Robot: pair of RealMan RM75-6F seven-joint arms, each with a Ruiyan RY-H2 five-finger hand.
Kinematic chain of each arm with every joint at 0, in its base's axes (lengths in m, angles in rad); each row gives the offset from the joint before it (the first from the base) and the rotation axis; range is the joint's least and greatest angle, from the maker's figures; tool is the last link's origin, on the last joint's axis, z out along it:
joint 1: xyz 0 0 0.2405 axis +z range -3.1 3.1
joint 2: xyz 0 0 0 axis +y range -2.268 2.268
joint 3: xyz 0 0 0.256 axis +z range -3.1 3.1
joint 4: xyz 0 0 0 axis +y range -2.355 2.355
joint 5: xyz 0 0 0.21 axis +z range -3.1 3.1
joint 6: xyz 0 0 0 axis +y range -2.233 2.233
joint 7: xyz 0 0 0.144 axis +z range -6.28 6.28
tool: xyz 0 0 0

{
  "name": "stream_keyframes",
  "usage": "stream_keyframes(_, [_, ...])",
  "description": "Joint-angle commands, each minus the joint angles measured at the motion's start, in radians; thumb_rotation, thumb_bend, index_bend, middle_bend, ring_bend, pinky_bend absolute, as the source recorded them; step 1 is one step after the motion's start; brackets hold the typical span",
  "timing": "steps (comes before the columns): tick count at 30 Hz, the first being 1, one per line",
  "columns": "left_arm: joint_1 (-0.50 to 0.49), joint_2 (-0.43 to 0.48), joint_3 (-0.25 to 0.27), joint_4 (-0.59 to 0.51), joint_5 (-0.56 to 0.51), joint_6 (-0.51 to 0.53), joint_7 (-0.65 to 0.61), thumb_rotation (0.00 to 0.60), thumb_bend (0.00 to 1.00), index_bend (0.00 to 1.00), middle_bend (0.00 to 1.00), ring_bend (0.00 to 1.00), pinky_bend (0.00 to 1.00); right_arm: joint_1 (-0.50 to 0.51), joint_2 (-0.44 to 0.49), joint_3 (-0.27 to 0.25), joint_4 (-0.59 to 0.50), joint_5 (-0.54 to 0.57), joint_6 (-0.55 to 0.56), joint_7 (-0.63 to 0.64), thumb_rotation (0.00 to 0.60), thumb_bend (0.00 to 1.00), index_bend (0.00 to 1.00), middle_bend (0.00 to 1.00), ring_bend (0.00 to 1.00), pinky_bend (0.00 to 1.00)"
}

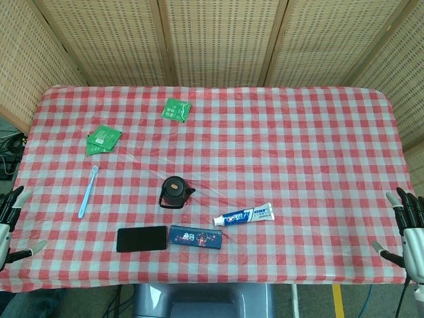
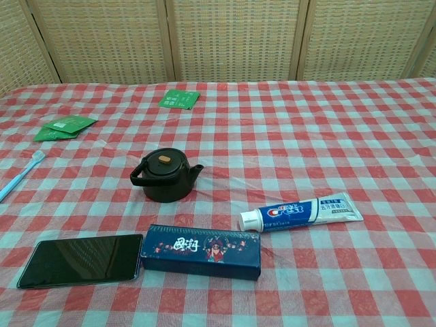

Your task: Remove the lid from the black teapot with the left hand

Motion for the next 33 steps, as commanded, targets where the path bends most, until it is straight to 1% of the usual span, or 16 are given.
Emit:
stream_keyframes(1, [0.0, -0.002, 0.0, 0.003, 0.004, 0.002, 0.0, 0.6, 0.0, 0.0, 0.0, 0.0, 0.0, 0.0, 0.0, 0.0, 0.0, 0.0, -0.001, 0.001, 0.6, 0.0, 0.03, 0.0, 0.0, 0.0])
stream_keyframes(9, [-0.014, -0.01, 0.0, 0.0, 0.019, -0.015, 0.011, 0.6, 0.0, 0.0, 0.0, 0.0, 0.0, -0.001, 0.002, 0.001, -0.003, 0.006, -0.002, 0.012, 0.6, 0.0, 0.03, 0.0, 0.0, 0.0])
stream_keyframes(11, [-0.035, -0.011, -0.001, -0.012, 0.042, -0.034, 0.011, 0.6, 0.0, 0.0, 0.0, 0.0, 0.0, -0.001, 0.005, 0.002, -0.003, 0.006, -0.002, 0.017, 0.6, 0.0, 0.03, 0.0, 0.0, 0.0])
stream_keyframes(14, [-0.1, -0.02, -0.028, -0.04, 0.074, -0.089, 0.025, 0.6, 0.0, 0.0, 0.0, 0.0, 0.0, 0.0, 0.009, 0.006, -0.004, 0.013, -0.004, 0.026, 0.6, 0.0, 0.03, 0.0, 0.0, 0.0])
stream_keyframes(15, [-0.124, -0.023, -0.041, -0.053, 0.073, -0.113, 0.034, 0.6, 0.0, 0.03, 0.0, 0.0, 0.0, 0.001, 0.009, 0.007, -0.004, 0.015, -0.005, 0.028, 0.6, 0.0, 0.03, 0.0, 0.0, 0.0])
stream_keyframes(16, [-0.167, -0.025, -0.064, -0.076, 0.068, -0.162, 0.055, 0.6, 0.0, 0.08, 0.0, 0.0, 0.0, 0.002, 0.011, 0.009, -0.004, 0.018, -0.008, 0.031, 0.6, 0.0, 0.03, 0.0, 0.0, 0.0])
stream_keyframes(17, [-0.18, -0.025, -0.071, -0.083, 0.062, -0.179, 0.065, 0.6, 0.0, 0.12, 0.0, 0.0, 0.0, 0.003, 0.011, 0.009, -0.004, 0.02, -0.01, 0.031, 0.6, 0.0, 0.03, 0.0, 0.0, 0.0])
stream_keyframes(18, [-0.214, -0.027, -0.089, -0.101, 0.052, -0.221, 0.091, 0.6, 0.01, 0.19, 0.0, 0.0, 0.0, 0.004, 0.011, 0.011, -0.003, 0.025, -0.012, 0.033, 0.6, 0.0, 0.04, 0.0, 0.0, 0.0])
stream_keyframes(20, [-0.291, -0.037, -0.134, -0.137, 0.01, -0.323, 0.155, 0.6, 0.06, 0.26, 0.0, 0.0, 0.0, 0.007, 0.011, 0.015, 0.0, 0.037, -0.021, 0.036, 0.6, 0.0, 0.04, 0.0, 0.0, 0.0])
stream_keyframes(22, [-0.356, -0.057, -0.175, -0.161, -0.052, -0.41, 0.217, 0.6, 0.16, 0.32, 0.0, 0.0, 0.0, 0.01, 0.011, 0.019, 0.003, 0.049, -0.029, 0.038, 0.6, 0.0, 0.04, 0.0, 0.0, 0.0])
stream_keyframes(23, [-0.4, -0.079, -0.203, -0.166, -0.101, -0.466, 0.262, 0.6, 0.18, 0.34, 0.0, 0.0, 0.0, 0.011, 0.011, 0.022, 0.006, 0.057, -0.034, 0.04, 0.6, 0.0, 0.04, 0.0, 0.0, 0.0])
stream_keyframes(25, [-0.454, -0.115, -0.233, -0.16, -0.165, -0.53, 0.32, 0.6, 0.23, 0.36, 0.0, 0.0, 0.0, 0.014, 0.01, 0.025, 0.009, 0.067, -0.04, 0.042, 0.6, 0.0, 0.04, 0.0, 0.0, 0.0])
stream_keyframes(26, [-0.494, -0.148, -0.252, -0.146, -0.212, -0.571, 0.363, 0.6, 0.24, 0.37, 0.0, 0.0, 0.0, 0.015, 0.01, 0.028, 0.011, 0.074, -0.044, 0.043, 0.6, 0.0, 0.04, 0.0, 0.0, 0.0])
stream_keyframes(30, [-0.592, -0.241, -0.282, -0.092, -0.328, -0.663, 0.465, 0.6, 0.31, 0.38, 0.0, 0.0, 0.0, 0.02, 0.009, 0.034, 0.019, 0.093, -0.057, 0.045, 0.6, 0.0, 0.04, 0.0, 0.0, 0.0])
stream_keyframes(31, [-0.626, -0.278, -0.288, -0.066, -0.368, -0.689, 0.501, 0.6, 0.33, 0.38, 0.0, 0.0, 0.0, 0.022, 0.008, 0.037, 0.022, 0.101, -0.063, 0.047, 0.6, 0.0, 0.04, 0.0, 0.0, 0.0])
stream_keyframes(33, [-0.662, -0.32, -0.293, -0.035, -0.416, -0.71, 0.542, 0.6, 0.34, 0.39, 0.0, 0.0, 0.0, 0.024, 0.007, 0.04, 0.026, 0.111, -0.069, 0.049, 0.6, 0.0, 0.04, 0.0, 0.0, 0.0])
